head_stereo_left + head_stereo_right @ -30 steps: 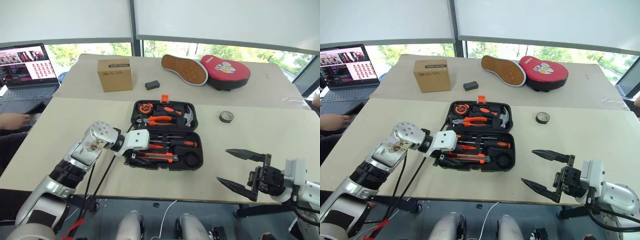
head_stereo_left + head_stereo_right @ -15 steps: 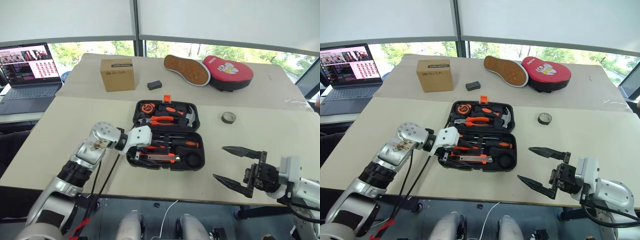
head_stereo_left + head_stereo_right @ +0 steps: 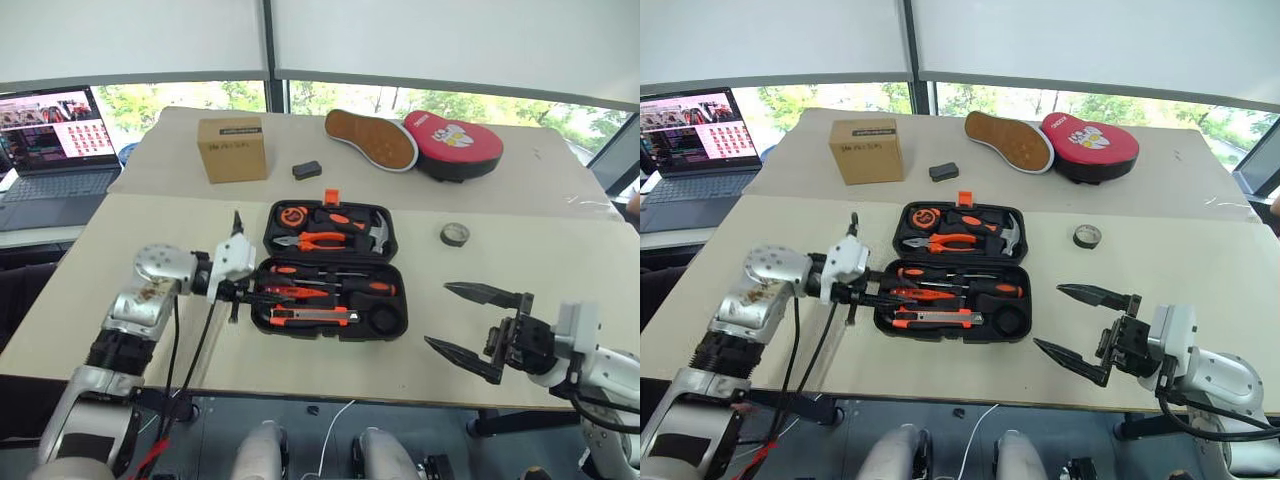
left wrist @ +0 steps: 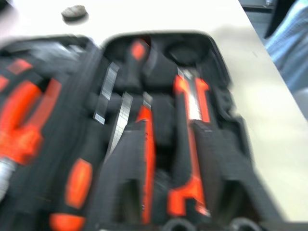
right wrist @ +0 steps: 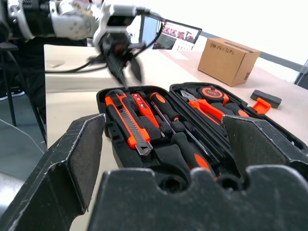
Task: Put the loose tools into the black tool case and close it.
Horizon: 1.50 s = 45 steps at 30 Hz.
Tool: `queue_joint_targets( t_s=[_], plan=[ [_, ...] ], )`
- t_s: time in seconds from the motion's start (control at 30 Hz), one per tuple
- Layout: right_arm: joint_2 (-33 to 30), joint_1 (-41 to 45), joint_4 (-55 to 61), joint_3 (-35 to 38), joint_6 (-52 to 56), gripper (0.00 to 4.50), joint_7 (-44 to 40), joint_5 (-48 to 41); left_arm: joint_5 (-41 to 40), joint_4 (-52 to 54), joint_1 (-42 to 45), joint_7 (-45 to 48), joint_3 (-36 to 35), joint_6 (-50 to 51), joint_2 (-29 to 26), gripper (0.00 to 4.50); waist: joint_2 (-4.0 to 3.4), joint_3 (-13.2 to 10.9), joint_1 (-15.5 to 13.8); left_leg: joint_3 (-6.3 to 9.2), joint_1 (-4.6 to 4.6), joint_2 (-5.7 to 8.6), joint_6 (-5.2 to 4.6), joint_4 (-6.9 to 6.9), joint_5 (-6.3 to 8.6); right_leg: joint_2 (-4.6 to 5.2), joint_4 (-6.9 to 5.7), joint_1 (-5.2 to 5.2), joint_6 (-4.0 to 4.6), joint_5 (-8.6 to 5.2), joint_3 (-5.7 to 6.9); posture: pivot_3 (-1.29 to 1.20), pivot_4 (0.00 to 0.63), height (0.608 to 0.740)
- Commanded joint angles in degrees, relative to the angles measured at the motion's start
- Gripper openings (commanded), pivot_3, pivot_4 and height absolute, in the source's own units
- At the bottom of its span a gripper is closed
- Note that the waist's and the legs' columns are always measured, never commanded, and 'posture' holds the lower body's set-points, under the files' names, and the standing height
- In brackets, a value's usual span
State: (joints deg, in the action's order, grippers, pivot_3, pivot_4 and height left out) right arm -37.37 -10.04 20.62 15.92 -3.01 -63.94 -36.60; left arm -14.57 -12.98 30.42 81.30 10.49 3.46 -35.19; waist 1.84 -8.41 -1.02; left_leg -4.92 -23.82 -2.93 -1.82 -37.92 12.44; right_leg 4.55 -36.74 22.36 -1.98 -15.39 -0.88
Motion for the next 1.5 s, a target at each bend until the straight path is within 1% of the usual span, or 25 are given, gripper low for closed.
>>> queue_joint_targets(
  t_s=[0.03,0.23,0.4,0.53,0.6,0.67,0.77,0.83,0.93,1.0,1.03,1.07,1.1,1.17,1.27,1.33,1.4,1.5],
  plan=[
    [0.2,-0.4,0.5,0.7,-0.1,4.50,0.1,-0.3,3.4,1.5,-0.7,-3.2,2.0,-2.9,1.4,0.02,0.00,0.0,0.0,0.00,0.00,0.00,0.00,0.00,0.00,0.00,0.01,0.00,0.00,0.00,-0.01,0.00,0.150,0.740],
    [0.6,-1.8,1.4,0.7,-0.2,4.50,0.9,-0.3,9.1,-0.6,-1.8,-7.2,6.1,-2.8,3.2,0.02,-0.06,0.1,0.2,0.03,0.09,0.00,0.00,0.00,0.00,-0.02,-0.02,-0.08,0.00,0.00,-0.02,0.00,0.150,0.740],
    [0.7,-2.0,1.2,0.8,-0.3,4.50,0.9,-0.2,9.9,-0.5,-2.3,-7.4,8.0,-1.6,3.7,0.02,-0.20,0.3,-0.1,0.01,0.27,0.05,0.00,0.00,0.00,0.04,-0.02,-0.24,0.00,0.00,-0.05,0.00,0.150,0.740],
    [1.0,-1.7,1.0,0.6,-0.4,4.50,1.2,0.0,12.2,-0.3,-4.8,-7.8,10.7,-0.2,3.2,0.02,-0.29,0.4,0.3,0.01,0.31,0.02,0.00,0.00,0.00,0.01,-0.03,-0.23,0.00,0.00,-0.09,0.00,0.150,0.740],
    [1.3,-1.6,0.8,0.4,-0.6,4.50,1.4,0.3,13.1,-1.2,-5.3,-10.2,10.9,1.5,3.9,0.02,-0.45,0.6,0.2,0.02,0.31,0.01,0.00,0.01,0.01,0.00,-0.01,-0.24,0.00,0.00,-0.09,0.00,0.150,0.740],
    [1.6,-1.3,0.6,0.2,-0.8,4.50,1.5,0.6,13.8,-3.1,-5.3,-12.5,10.9,0.0,4.8,0.02,-0.52,0.7,0.2,0.01,0.36,0.02,0.00,0.01,0.01,0.01,-0.02,-0.28,0.00,0.00,-0.11,0.00,0.150,0.740],
    [2.0,-1.0,0.3,0.3,-1.2,4.50,1.6,1.0,11.0,-3.8,-5.4,-12.6,8.9,-3.7,6.2,0.02,-0.58,0.8,0.0,0.01,0.69,0.03,0.00,0.01,0.00,0.02,-0.02,-0.60,0.00,0.00,-0.10,0.00,0.150,0.740],
    [2.2,-1.1,0.0,0.8,-1.6,4.50,1.6,1.2,9.2,-3.7,-5.3,-12.6,7.0,-6.2,6.6,0.02,-0.58,0.8,0.1,0.02,0.72,0.02,0.00,0.01,0.00,0.03,0.00,-0.63,0.02,0.00,-0.11,0.00,0.150,0.740],
    [1.9,-2.4,-1.5,4.3,-2.4,4.50,1.7,0.9,0.8,-2.4,-4.8,-11.2,-0.4,-8.0,7.0,0.02,-0.58,0.8,0.3,0.02,0.62,0.01,0.00,0.01,0.00,0.02,-0.02,-0.49,0.04,-0.01,-0.15,0.00,0.150,0.740],
    [2.0,-4.4,-3.9,8.1,-3.1,4.50,2.2,0.6,-7.3,1.8,-5.2,-10.2,-6.9,-5.0,6.1,0.52,-0.53,0.7,0.4,0.02,0.35,-0.01,0.00,0.01,-0.01,-0.01,-0.11,-0.17,0.05,-0.01,-0.19,0.00,0.150,0.740],
    [2.4,-5.7,-5.7,10.4,-3.9,4.50,2.5,0.9,-11.5,4.5,-6.0,-9.5,-10.3,-3.1,5.1,0.54,-0.50,0.7,0.5,0.04,0.28,-0.04,0.00,0.01,-0.01,-0.05,-0.14,-0.10,0.05,-0.01,-0.19,0.00,0.150,0.740],
    [2.6,-6.6,-6.9,11.8,-4.4,4.50,2.8,1.3,-14.2,6.2,-6.5,-9.1,-12.4,-1.7,4.3,1.01,-0.45,0.6,0.5,0.05,0.24,-0.04,0.00,0.01,-0.01,-0.07,-0.13,-0.08,0.05,-0.01,-0.17,0.00,0.150,0.740],
    [3.3,-8.0,-8.3,13.7,-4.5,4.50,4.1,1.4,-16.6,8.3,-8.0,-8.4,-14.9,-0.3,2.7,1.29,-0.41,0.6,0.4,0.08,0.11,-0.07,0.00,0.01,-0.01,-0.07,-0.13,0.00,0.06,-0.01,-0.13,0.00,0.150,0.740],
    [4.8,-10.0,-10.1,16.0,-4.4,4.50,6.4,1.3,-18.8,11.2,-10.8,-8.7,-18.0,2.2,0.1,2.00,-0.43,0.6,0.6,0.10,0.07,-0.12,0.01,0.04,0.00,-0.08,-0.07,0.01,0.07,-0.03,-0.06,0.00,0.150,0.740],
    [7.5,-12.1,-13.0,18.0,-4.6,4.50,10.2,2.5,-21.7,13.5,-14.4,-9.1,-22.3,5.6,-3.1,3.09,-0.55,0.6,0.6,0.05,0.28,-0.08,0.02,0.14,0.01,0.00,-0.02,-0.12,0.08,-0.05,-0.11,0.00,0.150,0.740],
    [9.7,-14.1,-15.5,18.4,-6.2,4.50,12.5,5.1,-21.9,10.1,-17.1,-7.9,-26.0,6.7,-6.3,3.86,-0.55,0.6,0.6,0.02,0.37,-0.08,0.02,0.14,0.00,0.09,-0.05,-0.17,0.09,-0.05,-0.13,0.00,0.150,0.740],
    [10.7,-14.9,-15.8,17.4,-7.6,4.50,12.5,6.5,-22.2,7.2,-18.7,-6.9,-28.0,7.4,-8.1,4.45,-0.55,0.6,0.7,0.00,0.39,-0.09,0.03,0.14,0.00,0.10,-0.06,-0.13,0.14,-0.09,-0.13,0.00,0.150,0.740],
    [8.7,-10.3,-14.0,16.2,-5.6,4.50,15.1,7.1,-23.8,7.2,-18.3,-7.4,-28.7,8.7,-7.6,4.45,-0.63,0.5,0.7,-0.02,0.41,-0.13,0.04,0.16,0.01,0.14,-0.06,-0.10,0.25,-0.17,-0.10,0.00,0.150,0.740]
  ],
)
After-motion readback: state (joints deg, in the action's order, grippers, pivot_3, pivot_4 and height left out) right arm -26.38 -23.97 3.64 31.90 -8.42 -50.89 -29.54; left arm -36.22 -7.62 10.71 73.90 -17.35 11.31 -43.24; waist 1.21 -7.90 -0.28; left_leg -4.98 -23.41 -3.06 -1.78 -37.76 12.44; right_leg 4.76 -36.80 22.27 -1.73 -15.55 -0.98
